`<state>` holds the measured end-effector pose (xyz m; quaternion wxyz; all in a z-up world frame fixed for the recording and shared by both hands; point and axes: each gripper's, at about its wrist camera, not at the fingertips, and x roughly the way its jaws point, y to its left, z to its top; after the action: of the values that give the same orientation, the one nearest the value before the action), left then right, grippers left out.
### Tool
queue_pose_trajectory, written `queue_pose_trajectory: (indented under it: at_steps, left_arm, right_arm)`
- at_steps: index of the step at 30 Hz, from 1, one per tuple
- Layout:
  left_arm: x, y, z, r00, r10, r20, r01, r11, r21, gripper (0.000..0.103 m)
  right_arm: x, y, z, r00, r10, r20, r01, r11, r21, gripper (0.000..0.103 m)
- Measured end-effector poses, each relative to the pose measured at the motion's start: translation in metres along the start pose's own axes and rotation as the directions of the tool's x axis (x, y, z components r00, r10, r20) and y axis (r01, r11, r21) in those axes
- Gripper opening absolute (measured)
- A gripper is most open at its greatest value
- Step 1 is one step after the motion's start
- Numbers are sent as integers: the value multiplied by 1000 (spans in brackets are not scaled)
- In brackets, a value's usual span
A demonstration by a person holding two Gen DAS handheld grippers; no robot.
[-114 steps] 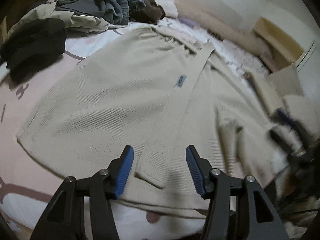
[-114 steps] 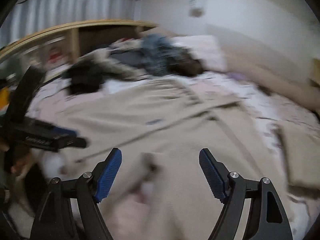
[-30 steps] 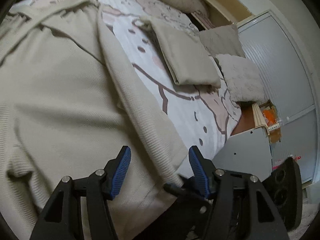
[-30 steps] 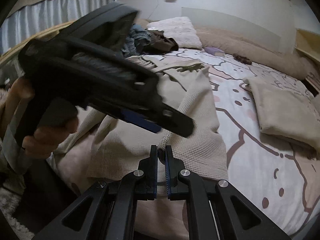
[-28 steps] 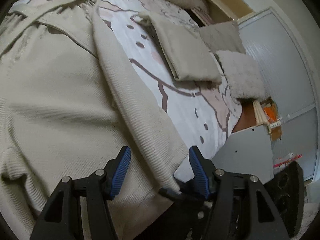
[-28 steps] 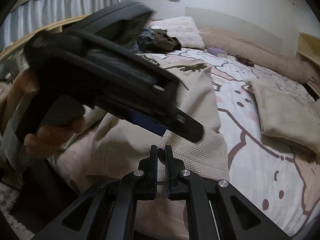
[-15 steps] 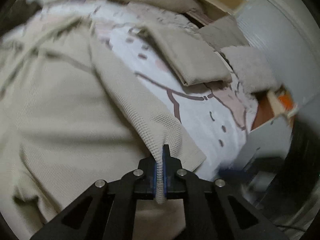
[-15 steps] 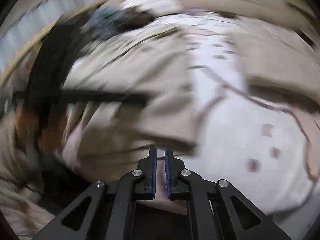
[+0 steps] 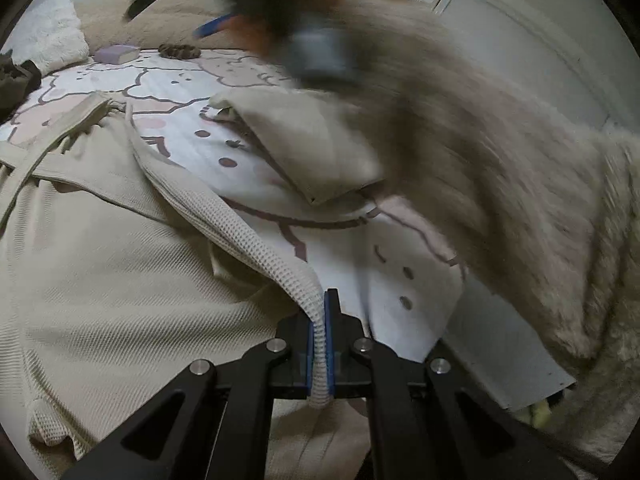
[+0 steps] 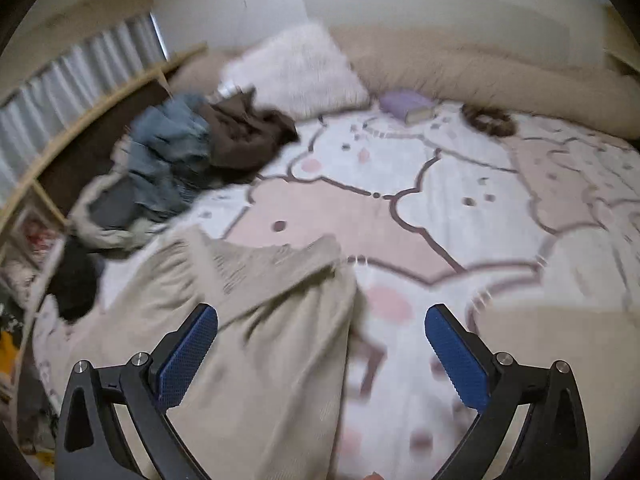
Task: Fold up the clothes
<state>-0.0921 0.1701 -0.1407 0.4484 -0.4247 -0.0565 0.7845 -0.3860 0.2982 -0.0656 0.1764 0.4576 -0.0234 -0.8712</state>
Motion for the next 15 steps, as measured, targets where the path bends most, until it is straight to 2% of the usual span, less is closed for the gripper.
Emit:
queue_pose_trajectory:
  at_steps: [4, 6, 8, 9, 10, 12, 13, 15]
  left_arm:
    - [-11, 17, 0, 997, -74, 28, 76, 996, -45, 5]
    - [-13, 25, -1, 995, -95, 35, 98, 993, -69, 5]
    - [-12, 30, 0, 992, -118, 34, 121, 989, -82, 5]
    - [-10, 32, 0, 991, -127, 32, 129, 988, -85, 5]
    - [-9, 33, 1, 991, -132, 31, 135, 987, -87, 5]
    - [-6, 34, 2, 990, -139, 26, 141, 986, -89, 5]
    - [-4, 35, 3, 990, -141, 24, 143, 986, -91, 5]
    - [-3, 35, 5, 989, -148, 28, 150, 984, -94, 5]
  right_arm:
    - [87, -17, 17, 982, 30, -184, -35, 999, -23, 103]
    - [117, -24, 14, 970, 51, -238, -57, 998, -17, 103]
    - [137, -31, 11, 963, 88, -256, -88, 996, 9, 101]
    - [145, -34, 8, 960, 112, -258, -108, 994, 30, 94]
    - [149, -36, 7, 955, 139, -262, -129, 990, 55, 82]
    - [157, -39, 2, 945, 183, -270, -157, 981, 114, 67]
    - [157, -37, 2, 947, 189, -261, -161, 979, 125, 59]
    - [148, -32, 3, 956, 182, -230, -155, 979, 132, 34]
